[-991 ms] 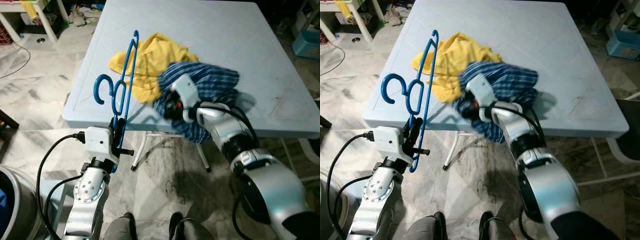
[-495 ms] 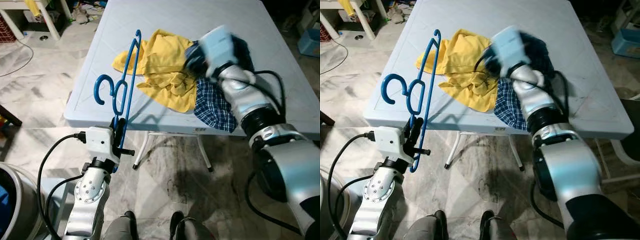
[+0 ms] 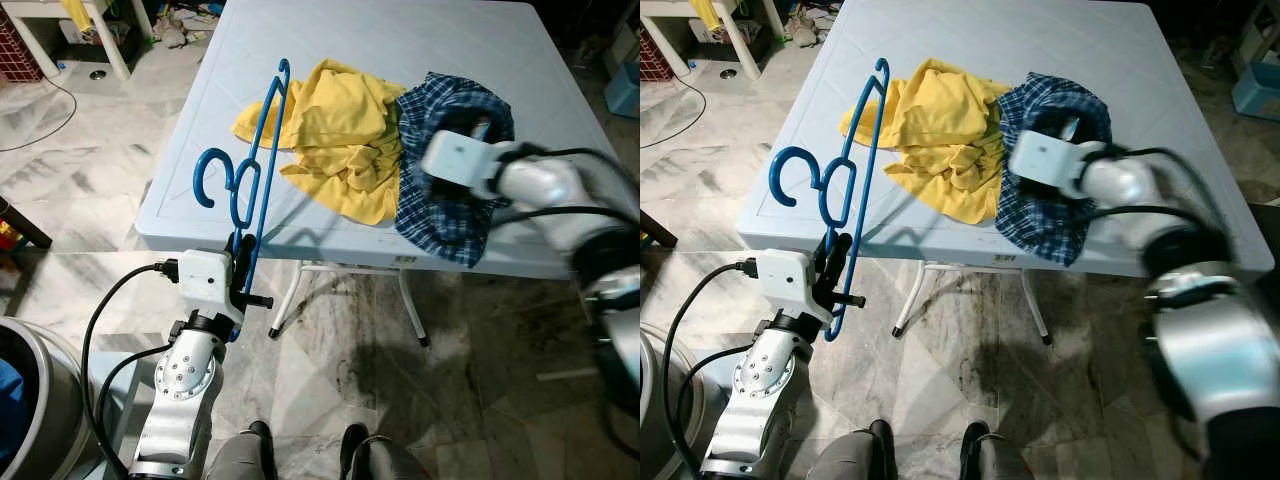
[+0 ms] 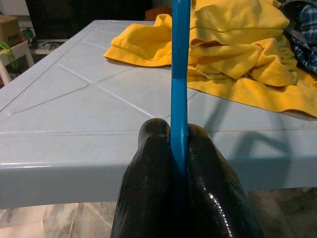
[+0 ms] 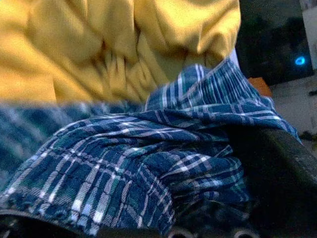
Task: Hang hanger
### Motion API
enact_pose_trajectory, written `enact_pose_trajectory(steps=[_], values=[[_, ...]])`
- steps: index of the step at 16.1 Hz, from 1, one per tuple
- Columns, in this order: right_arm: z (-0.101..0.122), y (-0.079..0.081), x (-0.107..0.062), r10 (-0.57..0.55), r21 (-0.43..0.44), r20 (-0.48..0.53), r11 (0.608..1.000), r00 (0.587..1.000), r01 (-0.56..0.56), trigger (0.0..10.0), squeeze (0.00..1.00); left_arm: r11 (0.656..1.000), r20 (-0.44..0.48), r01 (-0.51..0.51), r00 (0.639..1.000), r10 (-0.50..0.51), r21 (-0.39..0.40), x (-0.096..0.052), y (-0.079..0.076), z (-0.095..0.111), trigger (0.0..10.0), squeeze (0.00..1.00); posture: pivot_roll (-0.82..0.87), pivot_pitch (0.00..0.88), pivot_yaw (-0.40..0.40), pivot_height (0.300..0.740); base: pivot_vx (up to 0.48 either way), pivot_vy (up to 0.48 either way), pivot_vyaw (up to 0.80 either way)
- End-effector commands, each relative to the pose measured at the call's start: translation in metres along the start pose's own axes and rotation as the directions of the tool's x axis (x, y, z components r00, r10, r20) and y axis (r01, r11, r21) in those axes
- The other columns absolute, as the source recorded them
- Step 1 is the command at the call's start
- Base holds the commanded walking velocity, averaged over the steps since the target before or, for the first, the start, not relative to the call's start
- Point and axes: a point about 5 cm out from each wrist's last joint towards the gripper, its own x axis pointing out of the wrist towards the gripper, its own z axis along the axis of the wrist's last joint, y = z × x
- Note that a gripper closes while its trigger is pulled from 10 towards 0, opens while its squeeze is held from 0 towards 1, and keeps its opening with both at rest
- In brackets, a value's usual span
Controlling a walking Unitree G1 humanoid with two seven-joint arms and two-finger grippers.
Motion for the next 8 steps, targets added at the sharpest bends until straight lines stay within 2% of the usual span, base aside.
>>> enact_pose_trajectory(steps=[1, 2, 3, 4, 5, 6, 7, 8], values=[[0.002, -0.006, -0.001, -0.046, 0.029, 0.025, 0.999, 0.999, 0.045, 10.0, 0.98, 1.0, -0.153, -0.015, 0.988, 0.016, 0.008, -0.008, 0.002, -0.029, 10.0, 0.0, 0.12, 0.203, -0.023, 0.74, 0.0, 0.0, 0.0], [0.008, -0.022, -0.004, -0.224, 0.124, 0.079, 0.969, 0.971, 0.214, 10.0, 0.76, 1.0, -0.144, -0.02, 0.989, 0.023, 0.019, -0.006, 0.003, -0.028, 10.0, 0.0, 0.11, 0.199, -0.024, 0.74, 0.0, 0.0, 0.0], [0.009, -0.021, -0.006, -0.287, 0.252, 0.108, 0.934, 0.952, 0.253, 10.0, 0.33, 0.999, -0.139, -0.027, 0.99, 0.029, 0.018, -0.005, 0.003, -0.028, 10.0, 0.0, 0.11, 0.198, -0.024, 0.74, 0.0, 0.0, 0.0], [0.008, -0.017, -0.007, -0.313, 0.164, 0.117, 0.942, 0.942, 0.293, 10.0, 0.12, 0.999, -0.139, -0.027, 0.99, 0.03, 0.022, -0.005, 0.003, -0.028, 10.0, 0.0, 0.11, 0.198, -0.026, 0.74, 0.0, 0.0, 0.0], [0.006, -0.015, -0.009, -0.361, 0.171, 0.111, 0.925, 0.926, 0.34, 10.0, 0.0, 0.999, -0.14, -0.028, 0.99, 0.031, 0.024, -0.005, 0.003, -0.028, 10.0, 0.0, 0.11, 0.197, -0.025, 0.74, 0.0, 0.0, 0.0], [-0.008, -0.011, -0.013, -0.424, 0.19, 0.019, 0.891, 0.906, 0.413, 10.0, 0.0, 0.999, -0.14, -0.031, 0.99, 0.034, 0.022, -0.005, 0.004, -0.029, 10.0, 0.0, 0.11, 0.196, -0.028, 0.74, 0.0, 0.0, 0.0], [-0.017, -0.008, -0.014, -0.43, 0.284, -0.043, 0.86, 0.902, 0.424, 10.0, 0.0, 0.999, -0.139, -0.034, 0.99, 0.037, 0.023, -0.005, 0.005, -0.029, 10.0, 0.0, 0.11, 0.195, -0.025, 0.74, 0.0, 0.0, 0.0], [-0.024, 0.001, -0.013, -0.367, 0.332, -0.094, 0.865, 0.925, 0.377, 10.0, 0.0, 0.999, -0.139, -0.036, 0.99, 0.04, 0.025, -0.004, 0.005, -0.029, 10.0, 0.0, 0.11, 0.193, -0.024, 0.74, 0.0, 0.0, 0.0]])
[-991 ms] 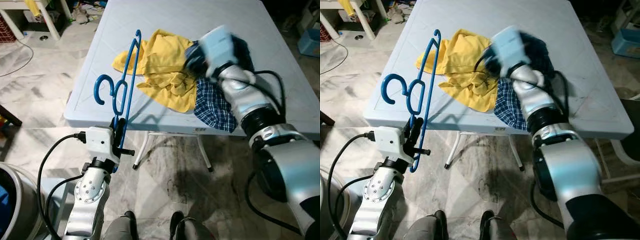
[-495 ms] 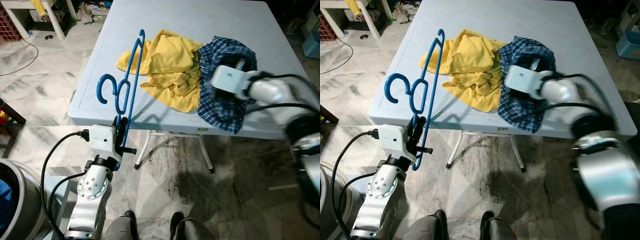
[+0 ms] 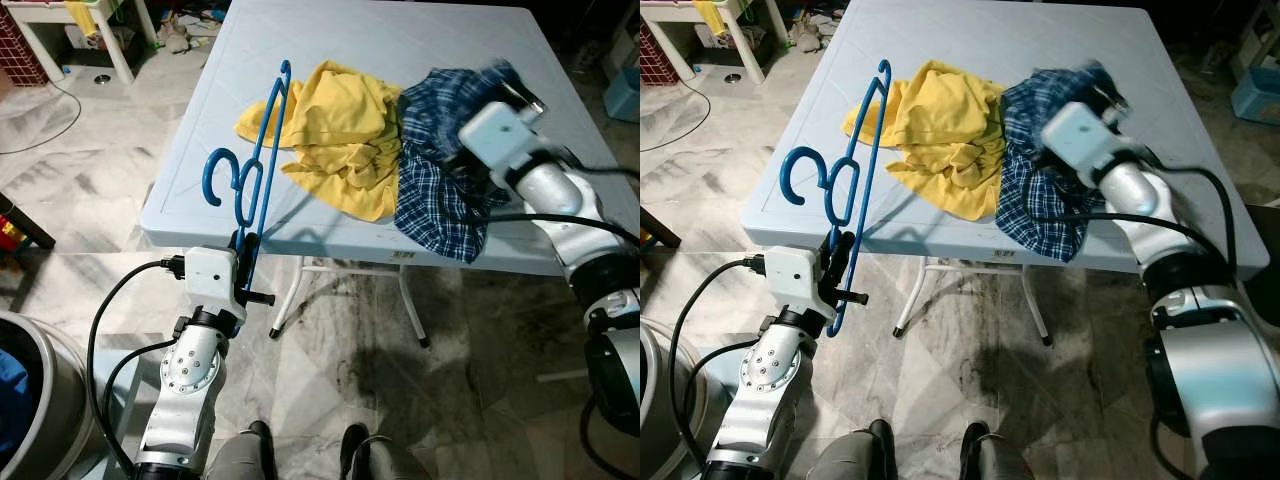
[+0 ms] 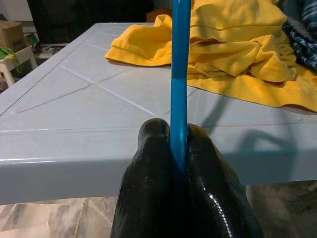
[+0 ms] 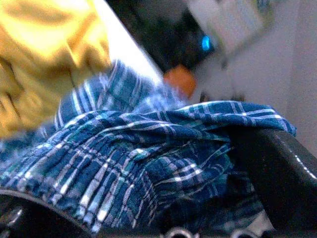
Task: Hang hanger
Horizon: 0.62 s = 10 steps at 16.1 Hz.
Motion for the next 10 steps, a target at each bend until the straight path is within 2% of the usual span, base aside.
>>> enact_pose_trajectory(steps=[1, 2, 3, 4, 5, 6, 8, 9, 10], values=[[-0.022, 0.023, -0.006, 0.157, 0.143, -0.126, 0.98, 0.98, -0.139, 10.0, 0.0, 1.0, -0.139, -0.027, 0.99, 0.027, 0.004, -0.009, 0.005, -0.026, 10.0, 0.0, 0.11, 0.189, -0.022, 0.74, 0.0, 0.0, 0.0], [-0.024, 0.034, -0.007, 0.213, 0.322, -0.102, 0.931, 0.972, -0.171, 10.0, 0.0, 1.0, -0.138, -0.025, 0.99, 0.026, 0.004, -0.009, 0.005, -0.027, 10.0, 0.0, 0.11, 0.189, -0.022, 0.74, 0.0, 0.0, 0.0], [-0.019, 0.024, -0.001, 0.082, 0.567, -0.083, 0.824, 0.993, -0.02, 10.0, 0.0, 1.0, -0.136, -0.02, 0.99, 0.02, 0.005, -0.008, 0.004, -0.027, 10.0, 0.0, 0.11, 0.188, -0.02, 0.74, 0.0, 0.0, 0.0], [-0.018, 0.018, 0.002, -0.004, 0.775, -0.111, 0.626, 0.994, 0.089, 10.0, 0.0, 1.0, -0.135, -0.017, 0.991, 0.017, 0.004, -0.007, 0.004, -0.027, 10.0, 0.0, 0.1, 0.187, -0.019, 0.74, 0.0, 0.0, 0.0], [-0.024, 0.028, -0.001, 0.061, 0.765, -0.134, 0.641, 0.989, 0.064, 10.0, 0.0, 1.0, -0.134, -0.014, 0.991, 0.014, 0.004, -0.007, 0.002, -0.027, 10.0, 0.0, 0.1, 0.186, -0.02, 0.74, 0.0, 0.0, 0.0], [-0.029, 0.037, -0.005, 0.134, 0.696, -0.139, 0.718, 0.981, 0.0, 10.0, 0.0, 1.0, -0.134, -0.012, 0.991, 0.013, 0.003, -0.007, 0.002, -0.027, 10.0, 0.0, 0.1, 0.187, -0.02, 0.74, 0.0, 0.0, 0.0], [-0.035, 0.055, -0.014, 0.31, 0.602, -0.103, 0.776, 0.945, -0.189, 10.0, 0.0, 1.0, -0.135, -0.012, 0.991, 0.012, 0.001, -0.007, 0.002, -0.028, 10.0, 0.0, 0.1, 0.187, -0.02, 0.74, 0.0, 0.0, 0.0], [-0.038, 0.056, -0.024, 0.398, 0.364, -0.107, 0.869, 0.911, -0.337, 10.0, 0.0, 1.0, -0.136, -0.008, 0.991, 0.008, 0.0, -0.007, 0.001, -0.028, 10.0, 0.0, 0.09, 0.19, -0.019, 0.74, 0.0, 0.0, 0.0], [-0.038, 0.051, -0.028, 0.418, 0.248, -0.114, 0.89, 0.901, -0.382, 10.0, 0.0, 1.0, -0.136, -0.006, 0.991, 0.006, 0.001, -0.007, 0.001, -0.028, 10.0, 0.0, 0.09, 0.19, -0.019, 0.74, 0.0, 0.0, 0.0]])
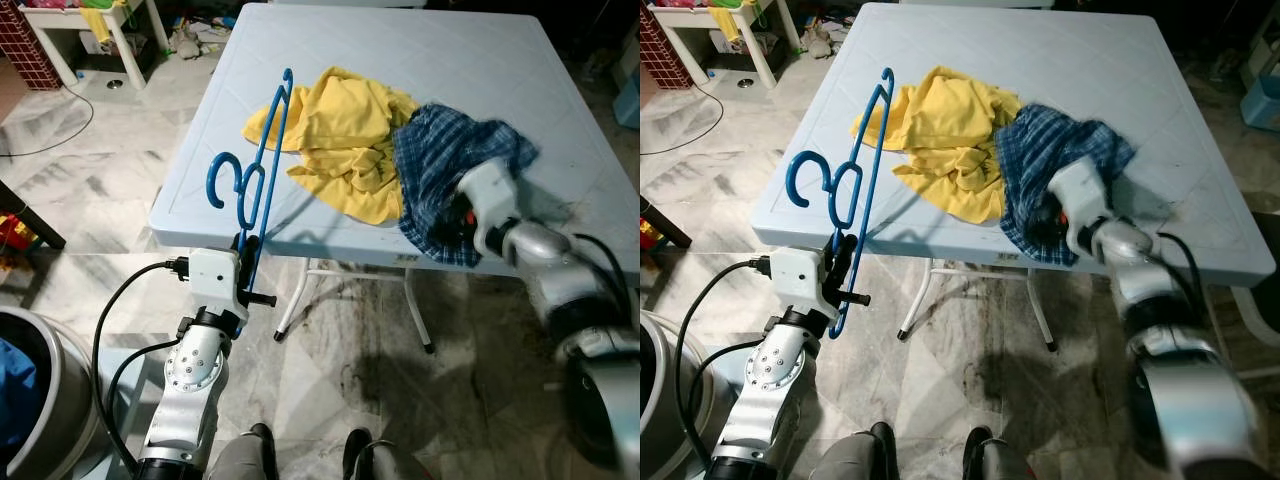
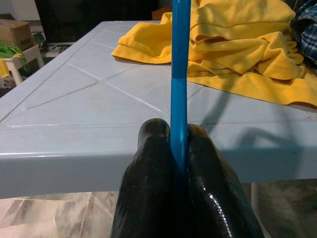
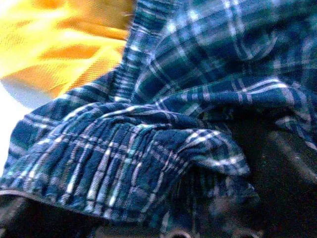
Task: Hang hanger
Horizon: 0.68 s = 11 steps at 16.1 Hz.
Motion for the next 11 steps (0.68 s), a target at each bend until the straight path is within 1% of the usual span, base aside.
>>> enact_pose_trajectory(steps=[1, 2, 3, 4, 5, 6, 7, 8, 9, 10, 11], values=[[0.003, -0.004, -0.007, 0.029, -0.189, -0.002, 0.982, 1.0, -0.029, 10.0, 0.0, 1.0, -0.122, -0.011, 0.992, 0.011, 0.003, -0.009, 0.003, -0.023, 10.0, 0.0, 0.09, 0.191, -0.014, 0.74, 0.0, 0.0, 0.0], [0.014, -0.015, -0.012, -0.025, -0.253, 0.052, 0.967, 0.998, 0.037, 10.0, 0.0, 1.0, -0.123, -0.008, 0.992, 0.009, 0.004, -0.009, 0.003, -0.023, 10.0, 0.0, 0.09, 0.191, -0.014, 0.74, 0.0, 0.0, 0.0], [0.026, -0.029, -0.015, -0.116, -0.222, 0.129, 0.965, 0.985, 0.143, 10.0, 0.0, 1.0, -0.123, -0.007, 0.992, 0.008, 0.004, -0.009, 0.002, -0.023, 10.0, 0.0, 0.09, 0.191, -0.014, 0.74, 0.0, 0.0, 0.0], [0.037, -0.042, -0.02, -0.23, -0.177, 0.201, 0.947, 0.952, 0.267, 10.0, 0.0, 1.0, -0.123, -0.006, 0.992, 0.007, 0.005, -0.009, 0.002, -0.024, 10.0, 0.0, 0.08, 0.19, -0.011, 0.74, 0.0, 0.0, 0.0], [0.045, -0.05, -0.026, -0.308, -0.132, 0.268, 0.927, 0.913, 0.352, 10.0, 0.0, 1.0, -0.122, -0.005, 0.992, 0.006, 0.005, -0.009, 0.002, -0.024, 10.0, 0.0, 0.08, 0.19, -0.01, 0.74, 0.0, 0.0, 0.0], [0.048, -0.051, -0.029, -0.326, -0.097, 0.309, 0.924, 0.893, 0.371, 10.0, 0.0, 1.0, -0.122, -0.006, 0.993, 0.006, 0.004, -0.009, 0.002, -0.024, 10.0, 0.0, 0.08, 0.19, -0.012, 0.74, 0.0, 0.0, 0.0], [0.046, -0.048, -0.031, -0.31, -0.046, 0.332, 0.938, 0.891, 0.343, 10.0, 0.0, 1.0, -0.122, -0.007, 0.992, 0.007, 0.004, -0.009, 0.002, -0.024, 10.0, 0.0, 0.08, 0.19, -0.012, 0.74, 0.0, 0.0, 0.0], [0.038, -0.04, -0.029, -0.223, -0.07, 0.293, 0.965, 0.93, 0.254, 10.0, 0.0, 1.0, -0.122, -0.007, 0.992, 0.008, 0.003, -0.009, 0.002, -0.024, 10.0, 0.0, 0.08, 0.191, -0.011, 0.74, 0.0, 0.0, 0.0], [0.016, -0.014, -0.026, 0.039, -0.189, 0.149, 0.982, 0.988, -0.011, 10.0, 0.0, 1.0, -0.122, -0.006, 0.992, 0.006, 0.003, -0.008, 0.002, -0.024, 10.0, 0.0, 0.08, 0.191, -0.011, 0.74, 0.0, 0.0, 0.0], [0.012, -0.009, -0.03, 0.079, -0.32, 0.12, 0.947, 0.99, -0.036, 10.0, 0.0, 1.0, -0.122, -0.004, 0.993, 0.004, 0.003, -0.008, 0.002, -0.024, 10.0, 0.0, 0.08, 0.191, -0.007, 0.74, 0.0, 0.0, 0.0], [0.018, -0.022, -0.031, -0.038, -0.257, 0.165, 0.963, 0.985, 0.08, 10.0, 0.0, 1.0, -0.122, -0.001, 0.992, 0.002, 0.004, -0.008, 0.002, -0.024, 10.0, 0.0, 0.08, 0.191, -0.007, 0.74, 0.0, 0.0, 0.0]])
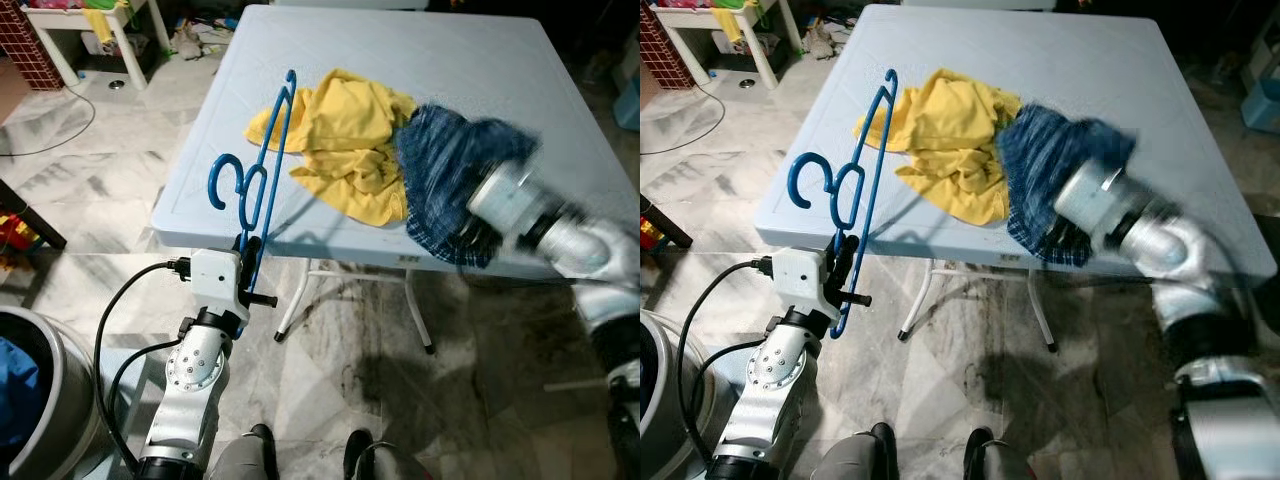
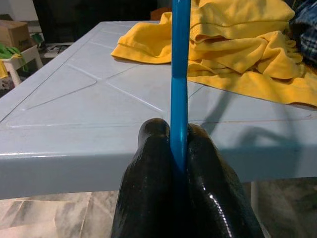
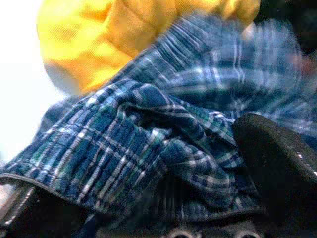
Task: Hang hanger
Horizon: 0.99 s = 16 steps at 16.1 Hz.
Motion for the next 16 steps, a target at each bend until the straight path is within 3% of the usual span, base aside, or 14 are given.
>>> enact_pose_trajectory(steps=[1, 2, 3, 4, 6, 7, 10, 11, 13, 14, 15, 16], values=[[0.009, -0.021, -0.006, -0.038, -0.021, 0.019, 0.999, 0.999, 0.039, 10.0, 0.0, 1.0, -0.121, -0.004, 0.993, 0.004, 0.003, -0.008, 0.002, -0.023, 10.0, 0.0, 0.08, 0.191, -0.003, 0.74, 0.0, 0.0, 0.0], [0.007, -0.018, -0.008, 0.006, -0.057, -0.001, 0.998, 1.0, -0.006, 10.0, 0.0, 1.0, -0.121, -0.003, 0.993, 0.003, 0.003, -0.008, 0.002, -0.022, 10.0, 0.0, 0.08, 0.191, -0.003, 0.74, 0.0, 0.0, 0.0], [0.0, -0.013, -0.018, 0.12, -0.057, -0.056, 0.991, 0.991, -0.124, 10.0, 0.0, 1.0, -0.122, 0.001, 0.993, -0.001, 0.003, -0.008, 0.002, -0.023, 10.0, 0.0, 0.08, 0.189, 0.0, 0.74, 0.0, 0.0, 0.0], [-0.002, -0.015, -0.021, 0.134, -0.035, -0.068, 0.99, 0.989, -0.136, 10.0, 0.0, 1.0, -0.122, 0.003, 0.993, -0.002, 0.004, -0.008, 0.002, -0.023, 10.0, 0.0, 0.08, 0.189, 0.0, 0.74, 0.0, 0.0, 0.0], [-0.009, -0.014, -0.031, 0.227, -0.073, -0.148, 0.968, 0.963, -0.239, 10.0, 0.0, 1.0, -0.123, 0.002, 0.992, -0.002, 0.005, -0.008, 0.002, -0.023, 10.0, 0.0, 0.08, 0.19, 0.0, 0.74, 0.0, 0.0, 0.0], [-0.012, -0.011, -0.039, 0.308, -0.043, -0.174, 0.947, 0.935, -0.32, 10.0, 0.0, 1.0, -0.124, 0.003, 0.992, -0.002, 0.003, -0.008, 0.002, -0.023, 10.0, 0.0, 0.08, 0.19, 0.0, 0.74, 0.0, 0.0, 0.0], [-0.013, -0.007, -0.048, 0.407, 0.003, -0.207, 0.909, 0.889, -0.416, 10.0, 0.0, 1.0, -0.125, 0.005, 0.992, -0.005, 0.001, -0.007, 0.001, -0.023, 10.0, 0.0, 0.07, 0.189, -0.001, 0.74, 0.0, 0.0, 0.0], [-0.013, -0.002, -0.048, 0.447, 0.024, -0.207, 0.892, 0.87, -0.452, 10.0, 0.0, 1.0, -0.125, 0.007, 0.992, -0.007, 0.0, -0.007, 0.001, -0.024, 10.0, 0.0, 0.07, 0.188, -0.001, 0.74, 0.0, 0.0, 0.0], [-0.001, 0.007, -0.034, 0.451, 0.054, -0.094, 0.893, 0.888, -0.447, 10.0, 0.0, 1.0, -0.125, 0.008, 0.992, -0.008, -0.002, -0.006, 0.001, -0.024, 10.0, 0.0, 0.07, 0.185, -0.002, 0.74, 0.0, 0.0, 0.0], [0.016, -0.004, -0.014, 0.27, 0.028, 0.01, 0.962, 0.963, -0.27, 10.0, 0.0, 1.0, -0.124, 0.007, 0.992, -0.007, -0.002, -0.005, 0.001, -0.024, 10.0, 0.0, 0.07, 0.183, -0.002, 0.74, 0.0, 0.0, 0.0], [0.026, -0.022, -0.002, 0.064, 0.091, 0.059, 0.993, 0.996, -0.069, 10.0, 0.0, 1.0, -0.124, 0.004, 0.992, -0.004, -0.002, -0.005, 0.002, -0.024, 10.0, 0.0, 0.07, 0.182, -0.001, 0.74, 0.0, 0.0, 0.0], [0.044, -0.059, 0.009, -0.34, 0.345, 0.1, 0.893, 0.935, 0.287, 10.0, 0.0, 1.0, -0.123, 0.0, 0.992, 0.0, -0.001, -0.005, 0.002, -0.024, 10.0, 0.0, 0.07, 0.181, 0.0, 0.74, 0.0, 0.0, 0.0]])
